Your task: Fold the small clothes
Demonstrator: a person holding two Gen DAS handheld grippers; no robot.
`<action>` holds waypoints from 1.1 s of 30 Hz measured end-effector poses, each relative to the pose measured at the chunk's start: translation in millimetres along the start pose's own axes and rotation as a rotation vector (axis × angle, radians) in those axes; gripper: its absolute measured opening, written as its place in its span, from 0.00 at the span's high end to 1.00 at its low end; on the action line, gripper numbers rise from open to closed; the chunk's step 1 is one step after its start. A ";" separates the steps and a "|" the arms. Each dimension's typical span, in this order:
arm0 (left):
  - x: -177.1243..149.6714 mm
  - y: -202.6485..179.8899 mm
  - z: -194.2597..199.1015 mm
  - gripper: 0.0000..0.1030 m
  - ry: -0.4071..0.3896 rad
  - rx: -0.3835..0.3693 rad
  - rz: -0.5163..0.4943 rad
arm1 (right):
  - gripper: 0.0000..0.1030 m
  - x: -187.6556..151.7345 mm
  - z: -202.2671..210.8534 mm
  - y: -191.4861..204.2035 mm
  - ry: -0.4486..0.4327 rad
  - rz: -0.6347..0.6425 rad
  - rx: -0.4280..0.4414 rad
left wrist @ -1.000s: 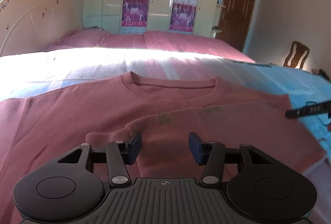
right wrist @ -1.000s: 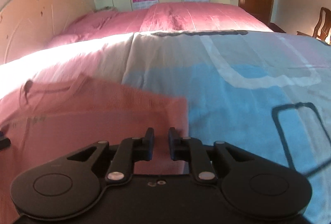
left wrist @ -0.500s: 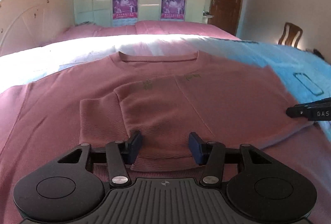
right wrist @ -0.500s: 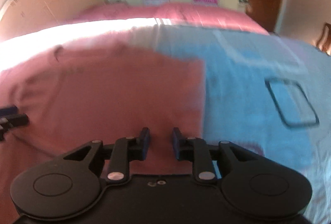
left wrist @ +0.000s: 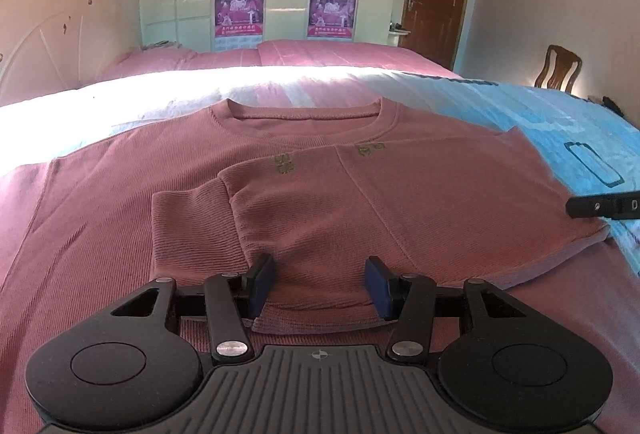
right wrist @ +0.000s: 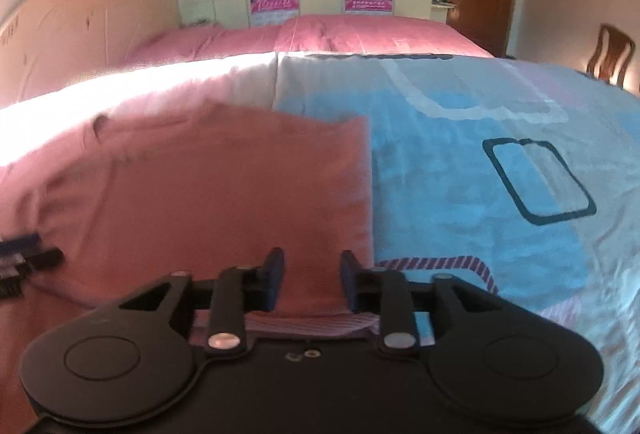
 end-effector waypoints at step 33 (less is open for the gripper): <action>-208.7 413.9 175.7 0.46 -0.349 0.540 1.114 | 0.69 21.6 -28.2 76.1 -0.020 -0.096 0.025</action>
Point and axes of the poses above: each gripper's, at about its wrist camera, not at the fingertips, and z roughly against the way its jaws point, y to its left, x to its top, the point moved 1 cm from there along -z, roughly the way its jaws point, and after that the axes turned 9 degrees about -z, right-handed, at the moved point
